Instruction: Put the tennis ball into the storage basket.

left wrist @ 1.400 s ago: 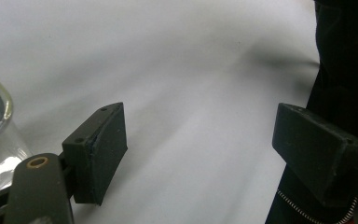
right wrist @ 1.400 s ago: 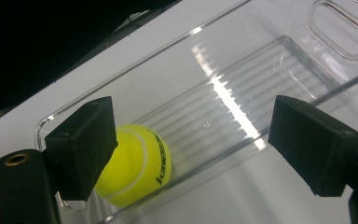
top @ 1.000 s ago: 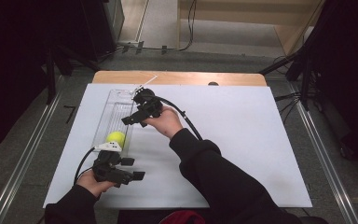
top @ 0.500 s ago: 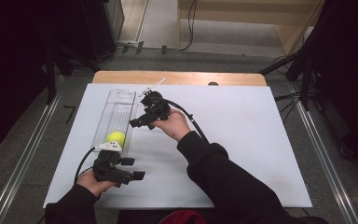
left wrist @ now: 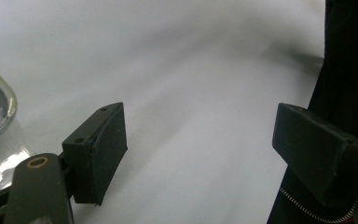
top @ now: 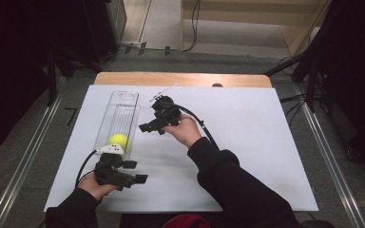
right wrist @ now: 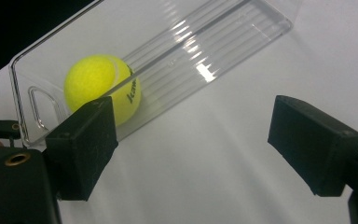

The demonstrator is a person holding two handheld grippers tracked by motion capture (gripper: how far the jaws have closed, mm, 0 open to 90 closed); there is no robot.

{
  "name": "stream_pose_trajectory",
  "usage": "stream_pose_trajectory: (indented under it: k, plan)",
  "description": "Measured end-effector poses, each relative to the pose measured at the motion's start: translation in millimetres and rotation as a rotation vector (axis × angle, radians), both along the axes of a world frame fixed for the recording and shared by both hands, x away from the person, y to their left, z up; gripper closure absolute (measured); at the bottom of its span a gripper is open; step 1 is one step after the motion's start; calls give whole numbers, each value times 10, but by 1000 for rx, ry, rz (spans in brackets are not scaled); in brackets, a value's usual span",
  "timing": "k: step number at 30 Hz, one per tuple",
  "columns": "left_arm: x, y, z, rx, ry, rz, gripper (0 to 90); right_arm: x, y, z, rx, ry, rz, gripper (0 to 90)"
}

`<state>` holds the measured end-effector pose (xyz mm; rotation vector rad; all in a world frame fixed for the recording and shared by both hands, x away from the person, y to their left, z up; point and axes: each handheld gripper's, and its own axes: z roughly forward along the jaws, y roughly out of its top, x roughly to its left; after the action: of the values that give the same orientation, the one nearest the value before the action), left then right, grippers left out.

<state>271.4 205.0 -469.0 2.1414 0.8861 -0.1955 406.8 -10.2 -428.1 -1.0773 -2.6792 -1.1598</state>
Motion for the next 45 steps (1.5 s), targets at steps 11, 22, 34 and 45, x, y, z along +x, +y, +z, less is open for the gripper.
stream_pose_trajectory:
  k: [11, 22, 34, 45]
  plan:
    - [-2, -6, -3, 4, 0, 0, 180, -69, -174, -21, 12, 4, -11, 135]
    - [-5, -10, -8, 6, 2, 0, 180, -151, -343, -59, 12, 11, -41, 177]
    - [-1, -6, -11, 15, 1, -1, 180, -202, -528, -93, 7, 7, -46, 178]
    - [-1, -3, -17, 12, 4, 4, 180, -260, -690, -74, 28, 10, -43, 186]
